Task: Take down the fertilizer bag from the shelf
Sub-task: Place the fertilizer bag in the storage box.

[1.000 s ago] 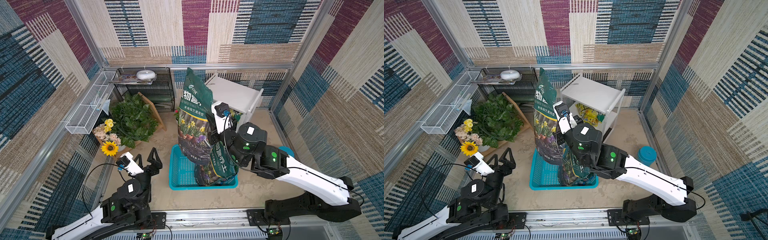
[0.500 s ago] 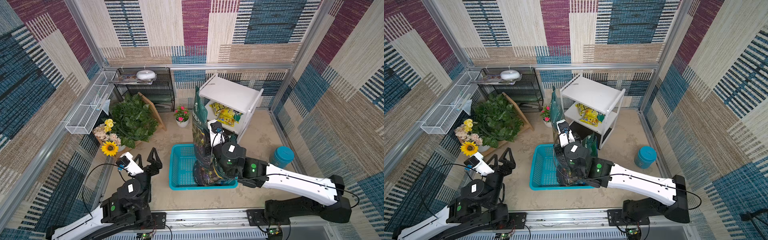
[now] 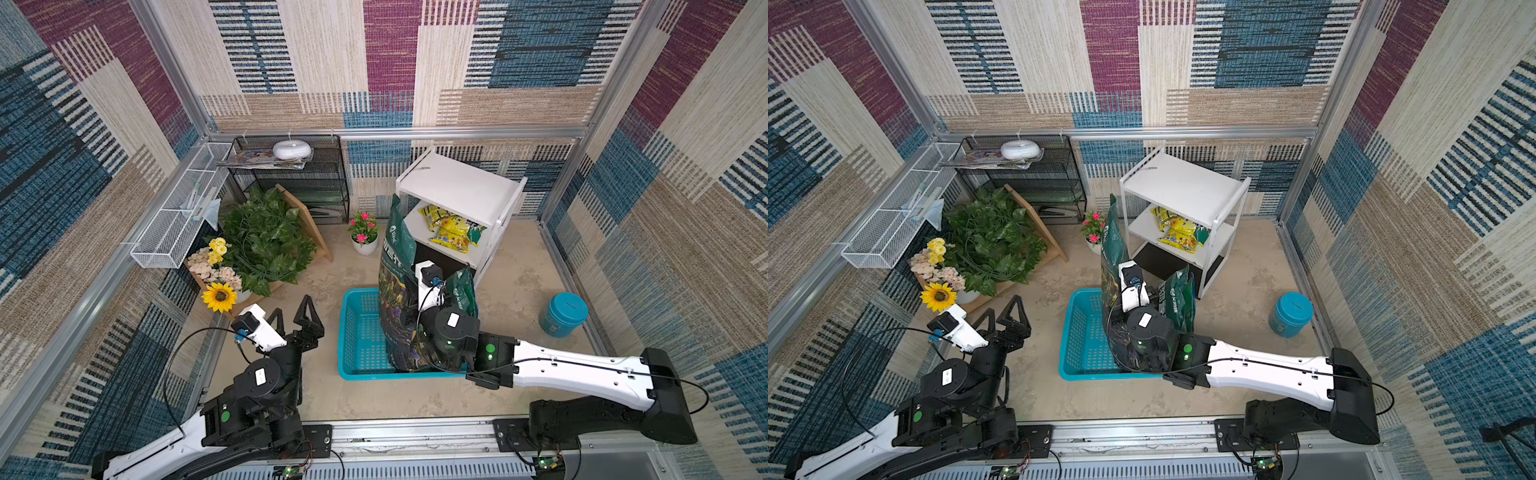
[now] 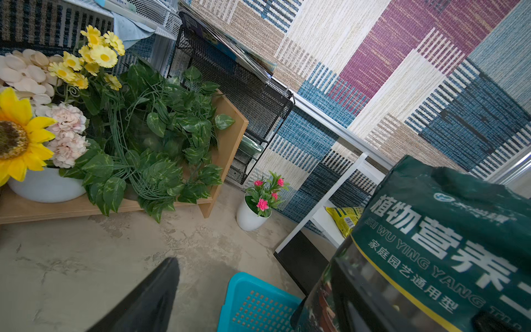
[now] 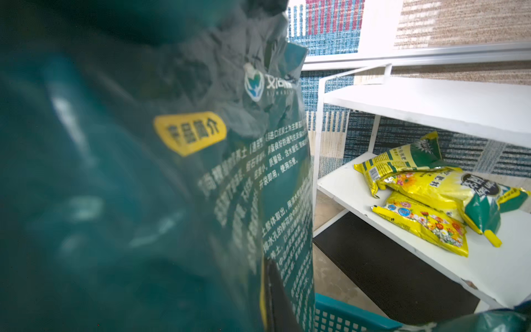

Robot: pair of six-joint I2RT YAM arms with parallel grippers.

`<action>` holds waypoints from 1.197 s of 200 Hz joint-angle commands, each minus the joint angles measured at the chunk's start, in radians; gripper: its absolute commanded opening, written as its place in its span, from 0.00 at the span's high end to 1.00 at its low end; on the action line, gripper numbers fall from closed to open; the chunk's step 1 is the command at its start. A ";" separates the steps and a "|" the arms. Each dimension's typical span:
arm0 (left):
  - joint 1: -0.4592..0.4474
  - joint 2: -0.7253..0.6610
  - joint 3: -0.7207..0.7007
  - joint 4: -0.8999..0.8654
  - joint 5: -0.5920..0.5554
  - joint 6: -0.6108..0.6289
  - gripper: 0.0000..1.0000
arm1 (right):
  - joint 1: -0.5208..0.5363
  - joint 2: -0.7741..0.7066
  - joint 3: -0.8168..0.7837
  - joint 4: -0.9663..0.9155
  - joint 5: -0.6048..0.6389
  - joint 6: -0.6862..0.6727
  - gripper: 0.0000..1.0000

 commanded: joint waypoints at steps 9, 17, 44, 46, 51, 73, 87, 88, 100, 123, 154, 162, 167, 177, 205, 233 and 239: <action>0.000 -0.001 -0.003 0.000 -0.005 0.004 0.14 | 0.002 -0.001 -0.033 0.252 0.075 0.092 1.00; 0.000 -0.001 -0.003 0.001 -0.005 0.003 0.14 | 0.003 0.013 -0.037 0.247 0.088 0.120 1.00; 0.001 0.000 -0.003 0.000 -0.006 0.003 0.14 | 0.028 0.090 -0.024 0.218 0.242 0.219 1.00; 0.000 0.000 -0.004 0.000 -0.006 0.002 0.14 | 0.031 0.097 -0.019 0.213 0.258 0.228 1.00; 0.000 -0.001 -0.004 0.000 -0.006 0.003 0.14 | 0.041 0.112 -0.008 0.178 0.290 0.261 1.00; 0.000 -0.002 -0.002 -0.001 -0.002 0.002 0.14 | 0.071 0.162 0.036 0.032 0.362 0.398 1.00; 0.001 -0.002 -0.003 -0.003 -0.001 0.000 0.14 | 0.078 0.179 0.040 0.016 0.360 0.424 1.00; 0.000 -0.002 -0.003 -0.003 -0.001 0.000 0.14 | 0.079 0.180 0.040 0.015 0.358 0.423 1.00; 0.000 -0.002 -0.002 -0.003 0.001 -0.001 0.14 | 0.083 0.188 0.034 0.002 0.347 0.421 1.00; 0.001 -0.007 -0.002 -0.008 0.001 -0.004 0.14 | 0.088 0.196 -0.011 -0.001 0.341 0.467 1.00; 0.001 -0.004 -0.006 -0.005 0.001 -0.005 0.14 | 0.088 0.226 -0.022 -0.009 0.339 0.455 1.00; 0.000 -0.004 -0.005 -0.003 0.002 -0.004 0.14 | 0.088 0.233 -0.017 -0.019 0.338 0.449 1.00; 0.000 -0.004 -0.005 -0.003 0.001 -0.004 0.14 | 0.088 0.237 -0.015 -0.018 0.340 0.437 1.00; 0.001 -0.005 -0.005 -0.003 -0.001 -0.002 0.14 | 0.088 0.246 -0.015 0.015 0.326 0.375 1.00; 0.000 -0.003 -0.005 -0.005 -0.001 -0.003 0.14 | 0.089 0.278 -0.032 0.096 0.353 0.278 1.00; 0.000 -0.004 -0.006 -0.002 -0.005 -0.001 0.14 | 0.098 0.308 -0.031 0.066 0.357 0.326 1.00; 0.000 -0.004 -0.007 -0.002 -0.003 -0.001 0.14 | 0.104 0.311 -0.027 0.034 0.363 0.363 1.00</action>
